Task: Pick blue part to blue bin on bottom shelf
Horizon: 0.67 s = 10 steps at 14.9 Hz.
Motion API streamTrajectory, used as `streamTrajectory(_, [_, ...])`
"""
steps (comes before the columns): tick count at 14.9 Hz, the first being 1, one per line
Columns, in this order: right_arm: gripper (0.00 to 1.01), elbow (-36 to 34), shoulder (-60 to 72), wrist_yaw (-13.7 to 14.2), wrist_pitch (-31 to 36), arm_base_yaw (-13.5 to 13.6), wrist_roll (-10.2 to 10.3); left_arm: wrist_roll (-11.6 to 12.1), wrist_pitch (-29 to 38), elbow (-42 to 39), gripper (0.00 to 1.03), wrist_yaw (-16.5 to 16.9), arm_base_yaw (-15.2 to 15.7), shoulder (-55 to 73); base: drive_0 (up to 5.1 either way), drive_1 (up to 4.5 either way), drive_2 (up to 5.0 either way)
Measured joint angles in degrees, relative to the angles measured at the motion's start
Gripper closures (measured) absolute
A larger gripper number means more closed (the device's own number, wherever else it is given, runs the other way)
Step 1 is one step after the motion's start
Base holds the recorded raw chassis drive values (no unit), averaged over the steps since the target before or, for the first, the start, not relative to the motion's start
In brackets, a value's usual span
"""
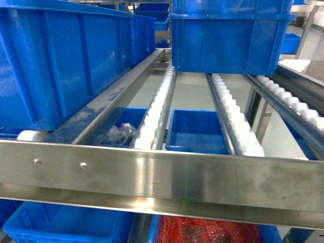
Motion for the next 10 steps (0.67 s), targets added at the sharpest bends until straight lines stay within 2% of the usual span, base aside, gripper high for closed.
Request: streamTrajectory(10, [0.03,0.0,0.0,-0.2,0.0,0.0,0.0,0.0,0.1,0.0,0.6,0.0,0.1,-0.1,0.0,4.03,-4.0])
